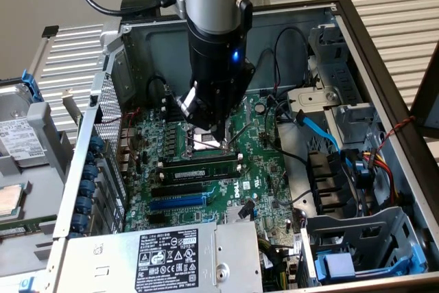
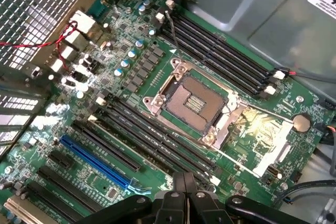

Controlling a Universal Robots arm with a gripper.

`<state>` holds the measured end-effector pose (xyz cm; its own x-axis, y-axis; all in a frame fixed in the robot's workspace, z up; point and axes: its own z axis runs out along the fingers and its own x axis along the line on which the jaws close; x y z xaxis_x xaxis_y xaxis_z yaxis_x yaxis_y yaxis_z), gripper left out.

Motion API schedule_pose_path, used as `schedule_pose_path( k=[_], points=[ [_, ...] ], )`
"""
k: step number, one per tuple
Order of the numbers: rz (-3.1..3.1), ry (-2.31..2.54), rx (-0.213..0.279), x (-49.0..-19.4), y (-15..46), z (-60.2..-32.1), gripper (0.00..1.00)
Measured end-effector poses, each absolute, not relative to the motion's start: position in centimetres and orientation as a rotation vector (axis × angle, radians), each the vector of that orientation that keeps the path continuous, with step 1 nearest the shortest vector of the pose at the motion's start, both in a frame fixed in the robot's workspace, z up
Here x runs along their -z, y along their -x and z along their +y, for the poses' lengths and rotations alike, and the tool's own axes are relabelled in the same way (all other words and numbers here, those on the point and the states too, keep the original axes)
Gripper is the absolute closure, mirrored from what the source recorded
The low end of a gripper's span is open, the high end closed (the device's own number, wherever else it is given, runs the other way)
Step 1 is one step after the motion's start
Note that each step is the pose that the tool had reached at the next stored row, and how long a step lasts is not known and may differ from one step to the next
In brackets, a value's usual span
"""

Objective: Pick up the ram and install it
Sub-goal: 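Press down the ram until it locks into place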

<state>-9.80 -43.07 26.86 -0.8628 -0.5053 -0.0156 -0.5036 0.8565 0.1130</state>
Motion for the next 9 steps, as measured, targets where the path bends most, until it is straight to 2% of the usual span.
schedule_pose_path(
  k=[9],
  points=[
    [-3.079, -0.57, 0.179, -26.68, 9.8, -43.07, 0.89]
  ],
)
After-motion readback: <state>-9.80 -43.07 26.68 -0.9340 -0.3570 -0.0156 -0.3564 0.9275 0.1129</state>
